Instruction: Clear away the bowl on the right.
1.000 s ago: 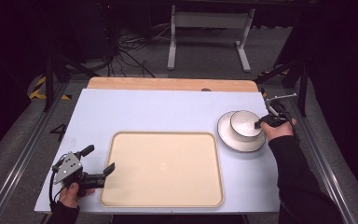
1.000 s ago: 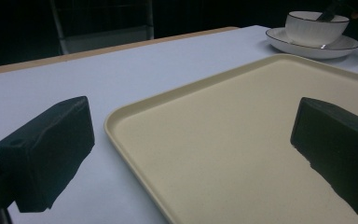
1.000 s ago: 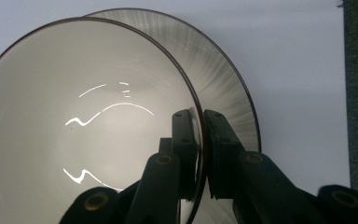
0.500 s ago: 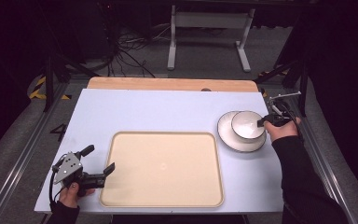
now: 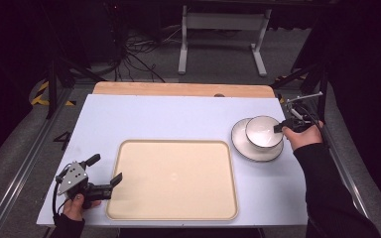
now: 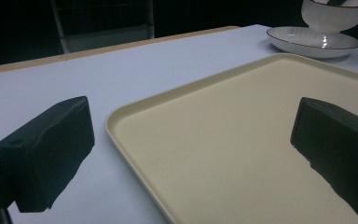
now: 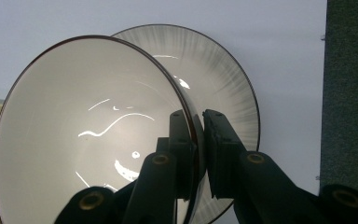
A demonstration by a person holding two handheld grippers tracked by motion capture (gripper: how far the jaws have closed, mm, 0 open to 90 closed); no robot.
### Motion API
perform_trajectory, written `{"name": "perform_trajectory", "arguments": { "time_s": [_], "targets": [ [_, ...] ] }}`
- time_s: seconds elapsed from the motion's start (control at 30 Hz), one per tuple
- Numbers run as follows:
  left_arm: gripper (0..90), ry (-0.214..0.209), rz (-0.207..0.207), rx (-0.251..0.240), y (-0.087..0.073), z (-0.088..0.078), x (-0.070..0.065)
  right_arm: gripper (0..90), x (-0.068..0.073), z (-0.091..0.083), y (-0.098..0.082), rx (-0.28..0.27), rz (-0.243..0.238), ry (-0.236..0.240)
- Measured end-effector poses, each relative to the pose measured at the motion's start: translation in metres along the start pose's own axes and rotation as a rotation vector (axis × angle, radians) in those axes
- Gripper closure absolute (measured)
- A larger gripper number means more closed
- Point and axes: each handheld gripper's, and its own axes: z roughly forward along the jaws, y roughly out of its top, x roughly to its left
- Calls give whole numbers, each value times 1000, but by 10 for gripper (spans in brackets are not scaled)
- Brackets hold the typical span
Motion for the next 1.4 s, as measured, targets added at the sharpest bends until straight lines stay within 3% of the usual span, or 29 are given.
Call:
{"name": "perform_trajectory", "arguments": {
  "time_s": [0.17, 0.53, 1.13, 1.4],
  "targets": [
    [1, 3, -2, -4, 0, 0, 0, 823, 4, -7, 0, -2, -19, -6],
    [1, 8, -1, 1, 0, 0, 0, 823, 22, -18, -3, 1, -79, 28],
    [1, 5, -2, -4, 0, 0, 0, 823, 77, -24, -5, 18, -218, 122],
    [1, 1, 0, 0, 0, 0, 0, 823, 100, -27, -6, 19, -291, 204]
  ]
}}
